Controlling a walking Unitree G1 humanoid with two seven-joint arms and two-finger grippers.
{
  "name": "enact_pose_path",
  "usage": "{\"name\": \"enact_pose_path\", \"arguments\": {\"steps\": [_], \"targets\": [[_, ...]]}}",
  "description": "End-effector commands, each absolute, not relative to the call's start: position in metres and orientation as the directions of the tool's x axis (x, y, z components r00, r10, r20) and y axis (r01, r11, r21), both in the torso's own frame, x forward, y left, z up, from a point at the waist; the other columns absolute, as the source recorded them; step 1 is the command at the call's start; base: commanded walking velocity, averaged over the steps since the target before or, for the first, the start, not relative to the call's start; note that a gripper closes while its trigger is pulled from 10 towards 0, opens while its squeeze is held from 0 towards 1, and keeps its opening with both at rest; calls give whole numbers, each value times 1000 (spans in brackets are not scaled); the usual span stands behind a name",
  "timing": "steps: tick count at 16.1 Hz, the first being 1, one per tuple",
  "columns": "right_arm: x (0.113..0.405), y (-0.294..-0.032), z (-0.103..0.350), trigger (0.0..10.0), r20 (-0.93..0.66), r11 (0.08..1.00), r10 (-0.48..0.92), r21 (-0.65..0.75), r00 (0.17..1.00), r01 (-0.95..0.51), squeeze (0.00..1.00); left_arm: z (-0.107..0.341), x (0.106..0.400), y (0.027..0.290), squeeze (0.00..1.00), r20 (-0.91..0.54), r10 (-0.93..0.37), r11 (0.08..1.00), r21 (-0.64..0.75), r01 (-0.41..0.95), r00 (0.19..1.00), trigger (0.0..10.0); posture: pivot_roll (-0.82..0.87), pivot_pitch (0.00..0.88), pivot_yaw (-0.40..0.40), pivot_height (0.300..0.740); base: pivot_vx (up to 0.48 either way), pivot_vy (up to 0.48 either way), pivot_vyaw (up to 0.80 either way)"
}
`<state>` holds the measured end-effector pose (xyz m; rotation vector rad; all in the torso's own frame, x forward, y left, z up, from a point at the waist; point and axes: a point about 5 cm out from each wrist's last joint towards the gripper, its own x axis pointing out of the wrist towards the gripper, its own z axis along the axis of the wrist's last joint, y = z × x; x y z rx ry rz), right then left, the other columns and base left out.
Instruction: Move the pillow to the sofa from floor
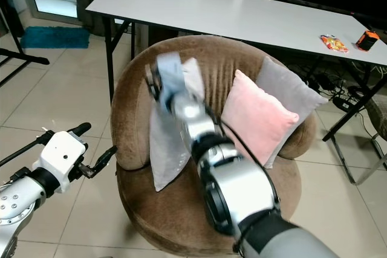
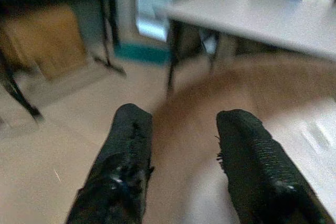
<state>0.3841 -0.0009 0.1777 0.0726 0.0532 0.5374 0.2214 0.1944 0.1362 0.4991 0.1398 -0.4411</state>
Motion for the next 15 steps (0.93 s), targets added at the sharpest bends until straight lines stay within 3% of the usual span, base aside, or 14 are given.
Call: {"name": "enact_pose_path", "arguments": {"steps": [1,4,7,9,15], "targets": [[384,0,181,10000,-5,843,525,141,851,-519,0,135,222,190,0,-231,-386,780,436,449,893,10000,131,0,-134,740,0,0,0],[393,-37,183,10000,51,820,541,191,839,-540,0,137,228,187,0,-202,-393,789,426,442,897,10000,107,0,-121,740,0,0,0],[388,-86,173,10000,133,842,472,226,871,-491,0,143,235,192,0,-104,-284,885,354,303,953,10000,80,0,-106,740,0,0,0],[355,-118,158,10000,156,880,391,224,907,-419,0,143,233,194,0,-76,-215,919,320,228,974,10000,62,0,-94,740,0,0,0],[272,-151,142,10000,93,962,192,181,977,-206,0,142,220,194,0,-49,-147,952,266,155,988,10000,8,0,-57,740,0,0,-754]]}}
